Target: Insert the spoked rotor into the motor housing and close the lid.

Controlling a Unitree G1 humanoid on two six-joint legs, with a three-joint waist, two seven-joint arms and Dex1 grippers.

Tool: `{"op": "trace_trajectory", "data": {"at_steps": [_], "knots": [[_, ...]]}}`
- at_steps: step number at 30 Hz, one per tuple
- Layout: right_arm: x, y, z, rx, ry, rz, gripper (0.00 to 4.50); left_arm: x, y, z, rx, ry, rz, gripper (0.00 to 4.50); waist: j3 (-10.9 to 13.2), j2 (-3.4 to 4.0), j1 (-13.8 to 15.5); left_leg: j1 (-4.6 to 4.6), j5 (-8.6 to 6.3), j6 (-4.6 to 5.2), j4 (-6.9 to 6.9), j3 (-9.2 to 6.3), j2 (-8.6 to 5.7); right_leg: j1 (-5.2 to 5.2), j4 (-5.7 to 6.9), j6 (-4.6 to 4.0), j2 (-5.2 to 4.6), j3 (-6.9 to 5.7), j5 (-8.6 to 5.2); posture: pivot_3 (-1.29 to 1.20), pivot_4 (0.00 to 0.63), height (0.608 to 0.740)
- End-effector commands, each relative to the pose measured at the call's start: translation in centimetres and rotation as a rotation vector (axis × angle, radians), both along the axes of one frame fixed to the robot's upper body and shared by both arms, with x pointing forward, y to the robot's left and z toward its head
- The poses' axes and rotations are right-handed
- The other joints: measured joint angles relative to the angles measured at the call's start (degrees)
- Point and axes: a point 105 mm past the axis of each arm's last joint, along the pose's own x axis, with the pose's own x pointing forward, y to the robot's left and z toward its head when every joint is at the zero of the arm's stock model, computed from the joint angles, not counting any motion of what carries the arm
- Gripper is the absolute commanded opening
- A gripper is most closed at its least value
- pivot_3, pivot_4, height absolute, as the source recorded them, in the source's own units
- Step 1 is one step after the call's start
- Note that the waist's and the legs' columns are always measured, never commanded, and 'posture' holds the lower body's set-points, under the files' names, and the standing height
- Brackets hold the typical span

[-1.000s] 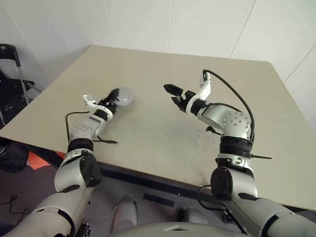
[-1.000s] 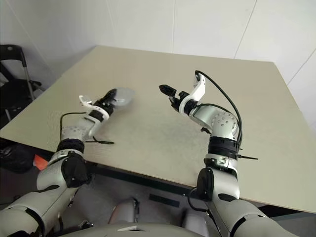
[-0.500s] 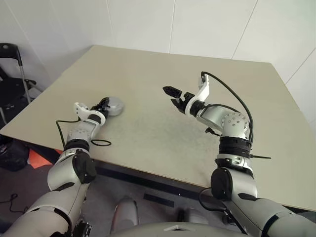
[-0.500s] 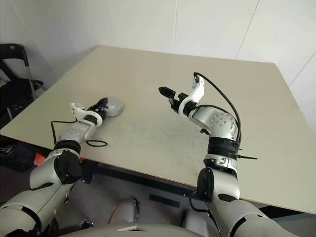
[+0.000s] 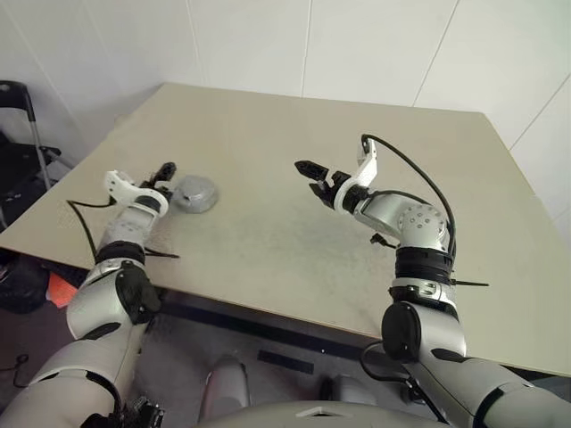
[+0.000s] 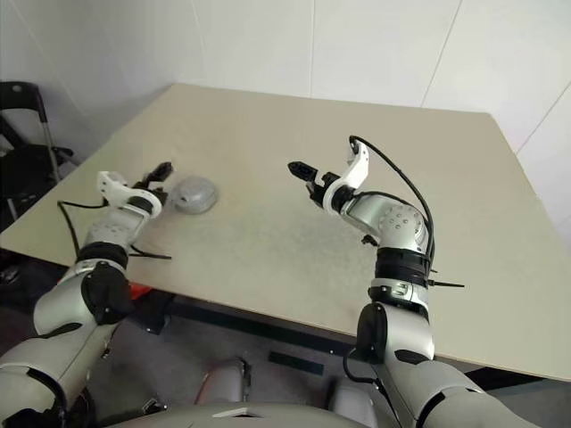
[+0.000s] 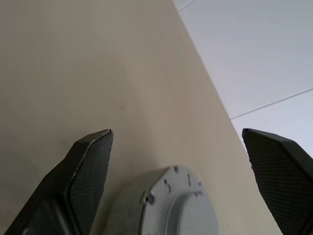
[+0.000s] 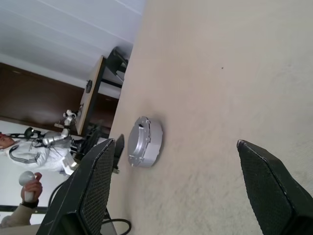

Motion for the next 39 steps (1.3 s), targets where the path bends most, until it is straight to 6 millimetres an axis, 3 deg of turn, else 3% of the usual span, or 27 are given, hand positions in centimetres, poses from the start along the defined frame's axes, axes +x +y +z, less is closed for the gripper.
{"op": "trace_trajectory", "data": {"at_steps": [1,6,9,12,16,20,22,29,39], "knots": [[0.6,0.2,1.9,-0.012,-0.063,0.004,4.5,0.4,1.1,3.1,0.077,-0.081,0.016,4.46,0.0,0.0,0.08,0.0,0.0,0.0,0.0,0.0,-0.01,0.0,0.0,0.0,-0.01,0.01,0.0,0.0,0.0,0.74],[0.9,-0.3,2.0,-0.206,-0.206,-0.012,4.5,1.2,-2.1,4.3,0.192,-0.161,-0.13,4.46,-0.01,-0.01,0.65,-0.03,0.0,0.0,0.09,0.0,-0.07,0.13,0.0,-0.07,-0.11,-0.01,-0.04,0.0,0.0,0.74],[1.1,-1.7,2.6,-0.479,-0.447,-0.051,4.5,1.7,-6.8,5.4,0.355,-0.258,-0.286,4.46,-0.02,-0.08,1.25,-0.08,0.0,0.0,0.18,0.0,-0.06,0.18,0.0,-0.05,-0.14,-0.04,-0.02,0.0,0.0,0.74],[1.2,-3.6,3.3,-0.568,-0.551,-0.091,4.5,1.4,-10.9,5.9,0.466,-0.334,-0.441,4.46,0.0,-0.11,1.47,-0.13,0.0,0.0,0.25,0.01,-0.06,0.18,-0.01,-0.01,-0.16,-0.04,0.01,0.0,0.0,0.74],[0.9,-6.8,3.5,-0.606,-0.565,-0.081,4.5,0.1,-15.8,6.0,0.571,-0.413,-0.631,4.46,0.0,-0.11,1.38,-0.12,-0.01,0.02,0.28,0.02,-0.03,0.14,0.03,-0.04,-0.12,-0.02,0.02,0.0,0.0,0.74],[-0.4,-9.1,3.2,-0.68,-0.589,-0.011,4.5,-3.0,-22.1,4.4,0.662,-0.482,-0.9,4.46,-0.01,-0.12,1.46,-0.13,-0.13,0.24,0.42,0.04,-0.04,0.2,0.03,-0.06,-0.13,0.03,0.01,0.0,0.0,0.74],[-1.1,-10.0,2.3,-0.766,-0.595,0.038,4.5,-4.0,-23.8,3.9,0.646,-0.5,-0.966,4.46,-0.01,-0.12,1.4,-0.15,-0.19,0.34,0.55,0.05,-0.03,0.23,0.04,-0.07,-0.13,0.04,0.01,0.0,0.0,0.74],[-3.9,-11.7,-0.1,-0.869,-0.601,0.146,4.5,-5.8,-26.3,1.9,0.853,-0.525,-1.103,4.46,-0.02,-0.09,-0.04,0.22,-0.37,0.67,0.75,0.14,-0.03,0.41,0.25,-0.14,-0.13,0.2,0.05,0.0,0.0,0.74],[-3.6,-12.2,-0.6,-0.921,-0.588,0.106,4.5,-6.2,-27.2,0.7,0.905,-0.53,-1.165,4.46,-0.04,-0.05,-0.4,0.31,-0.43,0.77,0.81,0.23,-0.03,0.41,0.28,-0.19,-0.12,0.29,0.09,0.0,0.0,0.74]]}}
